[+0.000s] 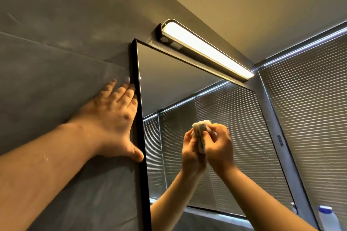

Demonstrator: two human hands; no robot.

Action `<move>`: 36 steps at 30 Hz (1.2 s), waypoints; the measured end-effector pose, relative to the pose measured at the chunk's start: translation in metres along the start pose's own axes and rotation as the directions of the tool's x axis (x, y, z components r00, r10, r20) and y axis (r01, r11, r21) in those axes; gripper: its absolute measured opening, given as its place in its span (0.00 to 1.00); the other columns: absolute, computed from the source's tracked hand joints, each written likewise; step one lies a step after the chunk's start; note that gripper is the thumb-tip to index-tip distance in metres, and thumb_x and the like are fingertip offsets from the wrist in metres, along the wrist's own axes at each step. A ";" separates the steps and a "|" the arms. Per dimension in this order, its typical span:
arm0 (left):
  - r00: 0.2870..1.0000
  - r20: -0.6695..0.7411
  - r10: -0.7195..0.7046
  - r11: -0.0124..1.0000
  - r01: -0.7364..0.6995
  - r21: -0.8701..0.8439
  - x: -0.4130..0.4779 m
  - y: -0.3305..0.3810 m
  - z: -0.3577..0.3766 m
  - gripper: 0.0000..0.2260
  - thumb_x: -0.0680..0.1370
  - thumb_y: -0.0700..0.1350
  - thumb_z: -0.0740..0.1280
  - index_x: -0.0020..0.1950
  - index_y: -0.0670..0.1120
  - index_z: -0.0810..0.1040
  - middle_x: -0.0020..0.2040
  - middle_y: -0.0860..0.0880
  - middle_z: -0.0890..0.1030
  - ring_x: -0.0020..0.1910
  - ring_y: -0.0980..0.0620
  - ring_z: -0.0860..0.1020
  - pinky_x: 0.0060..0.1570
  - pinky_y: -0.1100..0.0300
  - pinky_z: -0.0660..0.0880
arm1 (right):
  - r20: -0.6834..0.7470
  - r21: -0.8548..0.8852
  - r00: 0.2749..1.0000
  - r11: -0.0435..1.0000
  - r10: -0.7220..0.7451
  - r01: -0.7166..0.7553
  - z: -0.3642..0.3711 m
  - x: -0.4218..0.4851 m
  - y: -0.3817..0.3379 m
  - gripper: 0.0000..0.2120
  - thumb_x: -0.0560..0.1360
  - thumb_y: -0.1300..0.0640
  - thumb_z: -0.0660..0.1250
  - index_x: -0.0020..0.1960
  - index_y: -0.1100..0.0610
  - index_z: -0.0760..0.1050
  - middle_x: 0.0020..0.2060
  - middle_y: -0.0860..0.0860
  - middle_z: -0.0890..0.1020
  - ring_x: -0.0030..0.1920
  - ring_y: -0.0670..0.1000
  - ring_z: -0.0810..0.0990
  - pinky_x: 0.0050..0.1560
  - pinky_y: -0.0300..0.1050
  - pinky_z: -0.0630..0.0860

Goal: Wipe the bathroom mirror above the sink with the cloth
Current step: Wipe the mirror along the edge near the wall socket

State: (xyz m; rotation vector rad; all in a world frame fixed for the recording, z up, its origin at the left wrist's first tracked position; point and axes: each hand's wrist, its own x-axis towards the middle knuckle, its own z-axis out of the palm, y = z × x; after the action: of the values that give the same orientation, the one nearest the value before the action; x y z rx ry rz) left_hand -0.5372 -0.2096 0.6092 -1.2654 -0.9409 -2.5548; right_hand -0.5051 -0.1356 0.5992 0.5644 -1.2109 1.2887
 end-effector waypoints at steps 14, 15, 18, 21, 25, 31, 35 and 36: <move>0.997 -0.045 0.066 0.976 -0.055 0.209 0.046 -0.062 -0.011 0.20 0.81 0.43 0.63 0.67 0.31 0.66 0.56 0.35 0.76 0.53 0.42 0.78 0.58 0.49 0.75 | -0.030 -0.078 0.982 0.979 0.184 -0.186 -0.021 0.043 0.065 0.05 0.77 0.60 0.70 0.51 0.52 0.79 0.51 0.53 0.81 0.50 0.51 0.81 0.55 0.50 0.80; 0.997 -0.044 0.060 0.975 -0.049 0.215 0.050 -0.067 -0.012 0.19 0.81 0.43 0.63 0.67 0.31 0.67 0.55 0.35 0.76 0.53 0.42 0.78 0.58 0.49 0.74 | -0.049 -0.099 0.979 0.974 0.200 -0.204 -0.022 0.047 0.072 0.04 0.77 0.60 0.70 0.51 0.54 0.80 0.51 0.53 0.81 0.50 0.52 0.82 0.54 0.51 0.80; 1.000 0.015 0.006 0.973 -0.009 0.229 0.060 -0.074 -0.003 0.11 0.82 0.42 0.60 0.59 0.36 0.76 0.50 0.40 0.81 0.48 0.46 0.80 0.53 0.54 0.77 | -0.074 -0.156 0.969 0.957 0.234 -0.244 -0.026 0.059 0.093 0.05 0.76 0.58 0.70 0.52 0.54 0.80 0.50 0.54 0.82 0.50 0.54 0.82 0.54 0.54 0.80; 0.999 0.014 -0.032 0.958 0.027 0.284 0.068 -0.085 -0.002 0.09 0.82 0.42 0.61 0.55 0.41 0.79 0.48 0.42 0.82 0.47 0.48 0.81 0.52 0.56 0.77 | -0.077 -0.219 0.960 0.935 0.269 -0.279 -0.033 0.070 0.110 0.07 0.77 0.58 0.69 0.54 0.55 0.80 0.51 0.54 0.82 0.51 0.56 0.81 0.54 0.54 0.79; 0.994 0.068 -0.083 0.958 0.061 0.281 0.076 -0.101 -0.008 0.16 0.82 0.46 0.61 0.64 0.36 0.73 0.54 0.39 0.78 0.53 0.45 0.77 0.58 0.51 0.73 | -0.101 -0.223 0.935 0.908 0.340 -0.354 -0.041 0.078 0.123 0.06 0.77 0.57 0.68 0.53 0.53 0.80 0.49 0.54 0.83 0.50 0.57 0.81 0.52 0.53 0.79; 0.996 0.077 -0.050 0.988 0.038 0.147 0.064 -0.097 -0.014 0.16 0.82 0.44 0.60 0.65 0.34 0.71 0.55 0.38 0.78 0.54 0.44 0.78 0.59 0.52 0.74 | -0.113 -0.152 0.946 0.936 0.304 -0.318 -0.034 0.059 0.123 0.07 0.77 0.56 0.69 0.54 0.53 0.80 0.51 0.52 0.82 0.51 0.54 0.81 0.55 0.57 0.79; 0.998 0.053 0.035 0.997 -0.038 0.062 0.049 -0.079 -0.015 0.16 0.82 0.41 0.59 0.66 0.32 0.70 0.58 0.35 0.78 0.55 0.43 0.79 0.60 0.50 0.74 | -0.083 -0.067 0.970 0.970 0.230 -0.235 -0.024 0.038 0.097 0.07 0.77 0.61 0.70 0.53 0.51 0.79 0.52 0.53 0.81 0.52 0.54 0.82 0.56 0.59 0.79; 0.997 0.060 0.053 0.998 -0.055 0.034 0.044 -0.074 -0.015 0.16 0.82 0.40 0.59 0.66 0.32 0.70 0.59 0.34 0.78 0.55 0.42 0.79 0.61 0.50 0.74 | -0.071 -0.038 0.977 0.978 0.203 -0.206 -0.021 0.032 0.088 0.09 0.76 0.62 0.70 0.51 0.49 0.78 0.52 0.53 0.80 0.51 0.53 0.82 0.56 0.58 0.80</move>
State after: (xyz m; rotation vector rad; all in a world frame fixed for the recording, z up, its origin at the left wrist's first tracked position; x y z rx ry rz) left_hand -0.6030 -0.1537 0.6007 -1.3450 -0.9452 -2.4614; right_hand -0.5837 -0.0813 0.5955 0.3679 -1.2641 1.4376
